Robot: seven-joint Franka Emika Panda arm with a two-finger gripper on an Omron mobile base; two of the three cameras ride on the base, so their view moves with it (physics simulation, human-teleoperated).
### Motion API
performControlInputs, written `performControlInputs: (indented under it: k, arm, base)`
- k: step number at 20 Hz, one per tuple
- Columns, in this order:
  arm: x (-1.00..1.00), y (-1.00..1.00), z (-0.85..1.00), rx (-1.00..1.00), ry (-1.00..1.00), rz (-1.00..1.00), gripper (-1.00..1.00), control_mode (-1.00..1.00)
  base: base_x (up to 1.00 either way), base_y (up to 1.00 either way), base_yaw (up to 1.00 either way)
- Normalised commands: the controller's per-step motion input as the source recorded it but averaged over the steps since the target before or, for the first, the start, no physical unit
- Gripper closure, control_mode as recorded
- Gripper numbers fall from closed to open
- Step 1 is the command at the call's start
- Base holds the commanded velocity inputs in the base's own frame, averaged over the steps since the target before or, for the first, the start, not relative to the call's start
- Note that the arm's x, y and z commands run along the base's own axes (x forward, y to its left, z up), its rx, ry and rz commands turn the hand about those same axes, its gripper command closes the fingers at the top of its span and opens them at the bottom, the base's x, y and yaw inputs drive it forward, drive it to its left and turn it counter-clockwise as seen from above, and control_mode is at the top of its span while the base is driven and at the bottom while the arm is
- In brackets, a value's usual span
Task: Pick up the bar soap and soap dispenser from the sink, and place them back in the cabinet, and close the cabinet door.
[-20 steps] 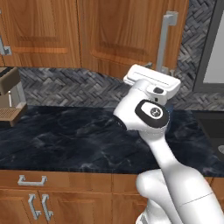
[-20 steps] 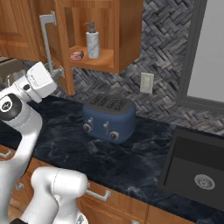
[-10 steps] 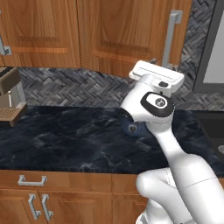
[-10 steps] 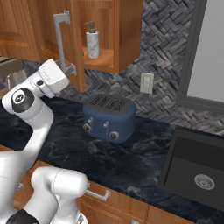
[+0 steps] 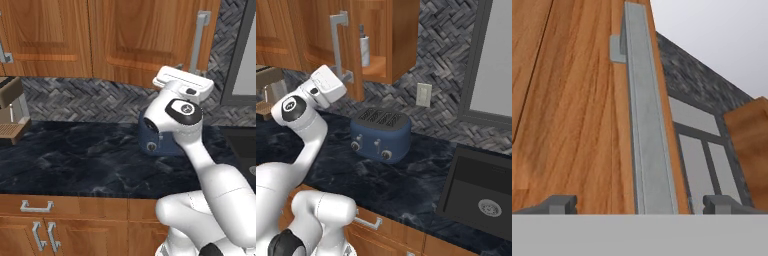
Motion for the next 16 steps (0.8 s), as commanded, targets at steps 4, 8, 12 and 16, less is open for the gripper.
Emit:
performControlInputs:
  k: [4, 8, 12, 16]
  arm:
    - [0.12, -0.35, 0.0, 0.0, 0.0, 0.01, -1.0, -1.0]
    - [0.14, -0.32, 0.0, 0.0, 0.0, 0.01, -1.0, -1.0]
    - [0.14, -0.33, 0.0, 0.0, 0.0, 0.02, -1.0, -1.0]
    - [0.16, -0.32, 0.0, 0.0, 0.0, 0.03, -1.0, -1.0]
  base:
    - [0.0, 0.0, 0.0]
    - [0.0, 0.0, 0.0]
    - [0.0, 0.0, 0.0]
    - [0.0, 0.0, 0.0]
